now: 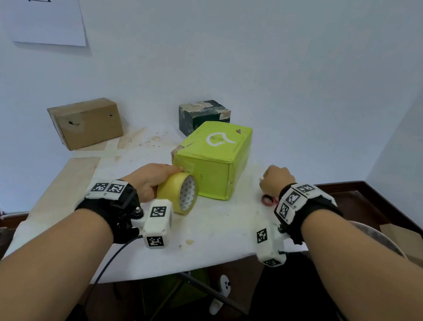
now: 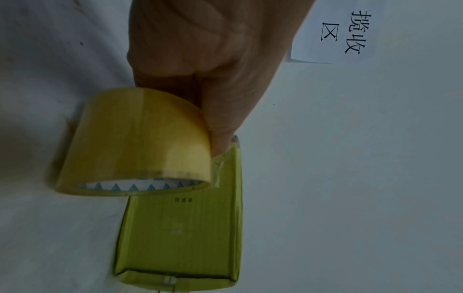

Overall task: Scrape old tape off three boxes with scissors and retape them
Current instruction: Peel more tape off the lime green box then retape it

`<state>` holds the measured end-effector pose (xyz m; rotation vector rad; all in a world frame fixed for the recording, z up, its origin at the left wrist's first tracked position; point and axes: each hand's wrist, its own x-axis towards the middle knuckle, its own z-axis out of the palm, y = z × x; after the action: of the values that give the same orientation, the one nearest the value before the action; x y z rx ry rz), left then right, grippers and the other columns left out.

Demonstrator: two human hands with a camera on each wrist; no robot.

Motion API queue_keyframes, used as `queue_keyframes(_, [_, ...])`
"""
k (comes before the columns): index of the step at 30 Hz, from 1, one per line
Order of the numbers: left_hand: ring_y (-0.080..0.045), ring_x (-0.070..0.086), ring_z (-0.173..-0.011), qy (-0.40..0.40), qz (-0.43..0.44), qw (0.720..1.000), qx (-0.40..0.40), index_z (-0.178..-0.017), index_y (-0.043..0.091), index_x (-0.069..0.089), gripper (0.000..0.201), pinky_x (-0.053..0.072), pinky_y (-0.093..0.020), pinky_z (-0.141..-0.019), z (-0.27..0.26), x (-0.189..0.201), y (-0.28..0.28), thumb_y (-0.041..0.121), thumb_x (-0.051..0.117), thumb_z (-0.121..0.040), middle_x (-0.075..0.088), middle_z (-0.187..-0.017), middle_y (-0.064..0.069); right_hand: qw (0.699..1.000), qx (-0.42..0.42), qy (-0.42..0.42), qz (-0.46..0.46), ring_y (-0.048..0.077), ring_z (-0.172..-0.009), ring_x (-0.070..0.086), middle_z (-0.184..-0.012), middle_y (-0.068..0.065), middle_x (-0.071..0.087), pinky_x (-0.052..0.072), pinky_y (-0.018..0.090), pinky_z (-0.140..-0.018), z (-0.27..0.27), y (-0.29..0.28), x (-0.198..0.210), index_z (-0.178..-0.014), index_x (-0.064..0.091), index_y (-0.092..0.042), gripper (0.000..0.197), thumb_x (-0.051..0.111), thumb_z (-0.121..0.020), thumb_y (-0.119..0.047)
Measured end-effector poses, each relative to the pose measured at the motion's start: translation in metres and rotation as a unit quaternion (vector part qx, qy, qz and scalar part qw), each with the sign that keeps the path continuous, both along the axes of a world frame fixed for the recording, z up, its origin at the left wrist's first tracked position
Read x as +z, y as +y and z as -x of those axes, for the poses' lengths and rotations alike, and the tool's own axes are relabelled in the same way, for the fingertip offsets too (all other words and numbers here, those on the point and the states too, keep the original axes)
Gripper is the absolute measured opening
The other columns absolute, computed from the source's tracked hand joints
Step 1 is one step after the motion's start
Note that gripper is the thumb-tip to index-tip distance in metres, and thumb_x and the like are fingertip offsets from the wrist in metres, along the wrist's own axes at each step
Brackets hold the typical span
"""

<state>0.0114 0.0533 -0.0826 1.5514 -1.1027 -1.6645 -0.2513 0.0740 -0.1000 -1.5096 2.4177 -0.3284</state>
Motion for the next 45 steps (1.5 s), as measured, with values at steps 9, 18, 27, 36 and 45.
queue_keyframes(9, [-0.030, 0.066, -0.080, -0.010, 0.003, 1.000, 0.004, -0.116, 0.006, 0.061, 0.029, 0.058, -0.044, -0.068, 0.002, 0.000, 0.001, 0.024, 0.063, -0.093, 0.069, -0.099, -0.017, 0.994, 0.029, 0.089, -0.062, 0.033, -0.114, 0.055, -0.128, 0.017, 0.051, 0.044, 0.038, -0.092, 0.009, 0.011, -0.013, -0.113, 0.053, -0.006, 0.025, 0.046, -0.097, -0.024])
queue_keyframes(18, [-0.034, 0.066, -0.093, 0.010, -0.018, 1.000, -0.008, -0.127, 0.010, 0.057, 0.040, 0.058, -0.047, -0.069, -0.002, 0.002, 0.003, 0.026, 0.064, -0.091, 0.066, -0.117, -0.019, 0.999, 0.020, 0.032, 0.012, 0.030, -0.082, 0.059, -0.089, 0.010, 0.058, 0.043, 0.027, -0.064, 0.011, 0.020, 0.003, -0.076, 0.048, -0.010, 0.020, 0.059, -0.084, -0.023])
queue_keyframes(27, [-0.030, 0.066, -0.082, 0.027, -0.025, 0.999, -0.018, -0.124, 0.008, 0.059, 0.035, 0.059, -0.042, -0.054, 0.000, 0.005, 0.010, 0.024, 0.062, -0.092, 0.068, -0.102, -0.016, 0.869, 0.199, -0.441, 0.100, 0.001, -0.041, 0.042, -0.072, 0.005, 0.060, 0.034, 0.010, -0.042, -0.042, 0.018, 0.078, -0.090, 0.062, -0.012, 0.004, 0.061, -0.091, -0.008])
queue_keyframes(36, [-0.028, 0.064, -0.081, 0.036, -0.019, 0.999, -0.017, -0.117, 0.008, 0.059, 0.027, 0.059, -0.039, -0.060, 0.001, 0.005, 0.009, 0.022, 0.059, -0.094, 0.067, -0.099, -0.014, 0.906, 0.249, -0.244, -0.238, 0.009, -0.048, 0.034, -0.064, -0.006, 0.048, 0.023, 0.022, -0.051, -0.058, 0.010, 0.086, -0.093, 0.060, -0.024, 0.040, 0.053, -0.084, -0.063])
queue_keyframes(45, [-0.027, 0.064, -0.078, 0.049, -0.015, 0.999, -0.018, -0.119, 0.007, 0.059, 0.027, 0.058, -0.035, -0.053, 0.000, 0.005, 0.008, 0.019, 0.058, -0.095, 0.067, -0.096, -0.014, 0.925, 0.235, -0.135, -0.267, 0.005, -0.033, 0.037, -0.068, -0.002, 0.043, 0.029, 0.013, -0.033, -0.071, 0.004, 0.096, -0.086, 0.063, -0.019, 0.032, 0.061, -0.086, -0.051])
